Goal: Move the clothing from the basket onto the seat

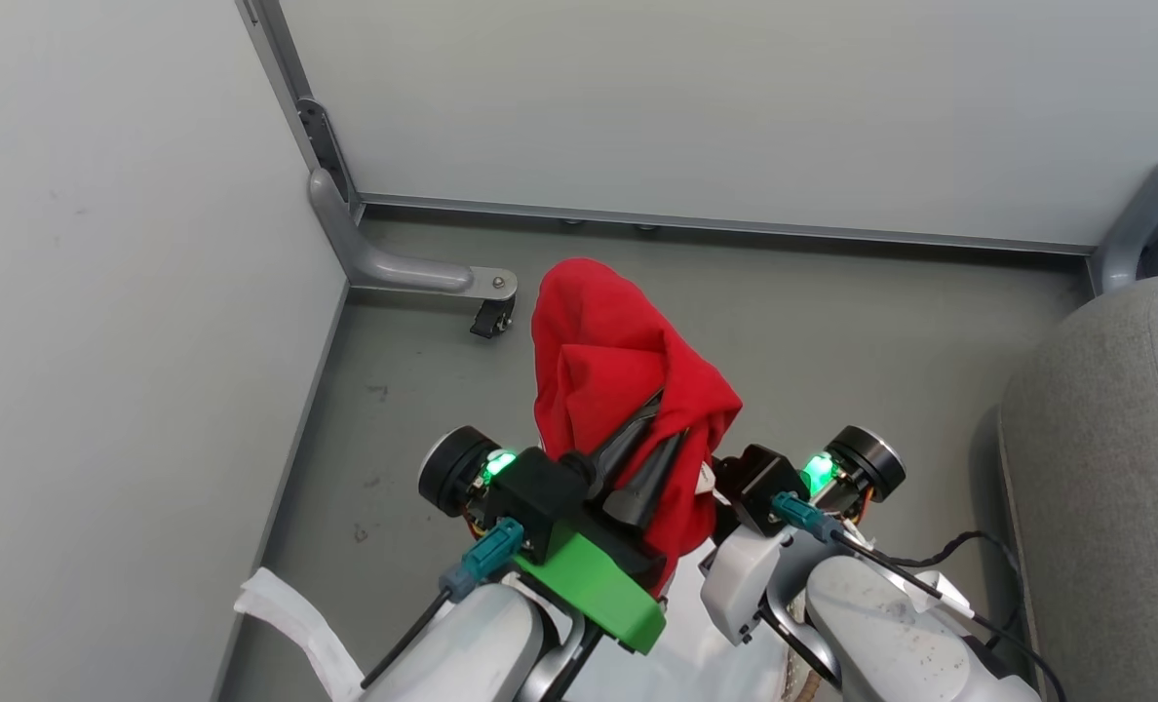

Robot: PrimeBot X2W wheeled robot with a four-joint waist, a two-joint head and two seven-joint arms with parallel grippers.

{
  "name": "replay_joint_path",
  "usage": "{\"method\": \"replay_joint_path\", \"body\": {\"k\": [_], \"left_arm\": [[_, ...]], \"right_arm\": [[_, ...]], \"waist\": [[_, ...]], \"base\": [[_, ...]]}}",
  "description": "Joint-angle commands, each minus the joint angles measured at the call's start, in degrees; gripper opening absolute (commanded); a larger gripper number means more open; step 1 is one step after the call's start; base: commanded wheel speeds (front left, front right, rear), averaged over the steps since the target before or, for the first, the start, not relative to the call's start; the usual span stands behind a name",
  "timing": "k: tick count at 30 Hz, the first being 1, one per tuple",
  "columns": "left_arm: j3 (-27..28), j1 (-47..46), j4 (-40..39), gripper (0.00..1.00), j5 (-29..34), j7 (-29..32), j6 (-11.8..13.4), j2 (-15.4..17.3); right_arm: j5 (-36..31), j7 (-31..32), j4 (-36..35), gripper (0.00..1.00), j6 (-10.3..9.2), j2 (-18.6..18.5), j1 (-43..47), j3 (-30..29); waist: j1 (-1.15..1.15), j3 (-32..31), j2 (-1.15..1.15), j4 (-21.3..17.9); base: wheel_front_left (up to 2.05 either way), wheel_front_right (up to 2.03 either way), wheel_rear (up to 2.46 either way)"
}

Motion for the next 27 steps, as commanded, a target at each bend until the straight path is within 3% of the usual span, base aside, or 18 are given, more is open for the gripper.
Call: {"method": "replay_joint_path", "body": {"k": [1,12,13,14,21,27], "left_arm": [[0.3,-1.3,-0.6,0.00,-0.3,0.0,0.3,0.1],[1.3,-0.9,-1.0,0.00,-0.8,0.0,0.6,0.1],[1.5,-0.7,-1.2,0.12,-0.9,0.0,0.6,0.1],[1.2,-0.6,-0.5,1.00,-0.6,0.0,0.7,0.1],[3.2,0.7,1.4,1.00,2.1,0.0,0.9,0.1],[6.6,2.5,2.9,1.00,4.0,0.0,0.4,0.1]], "right_arm": [[0.4,-0.1,0.4,0.00,-0.08,-0.2,0.3,0.2],[1.5,-0.1,0.3,0.00,-0.08,-0.2,0.3,-0.3],[1.7,-0.1,0.0,0.00,-0.08,-0.2,0.4,-0.7],[1.8,-0.1,-0.2,0.00,-0.08,-0.2,0.6,-1.0],[2.8,-0.1,-4.0,0.00,-0.08,-0.2,2.9,-6.3],[3.4,-0.1,-8.7,0.00,-0.09,-0.2,4.8,-11.7]], "waist": [[0.00,0.0,0.00,-0.1],[0.00,0.2,0.00,-0.5],[0.00,0.2,0.00,-0.6],[0.00,0.2,0.00,-0.8],[0.00,0.2,0.00,-5.8],[0.00,0.5,0.00,-15.1]], "base": [[0.00,0.00,0.00],[0.00,0.00,0.00],[0.00,0.00,0.00],[0.00,0.00,0.00],[0.00,0.00,0.00],[0.00,0.00,0.00]]}}
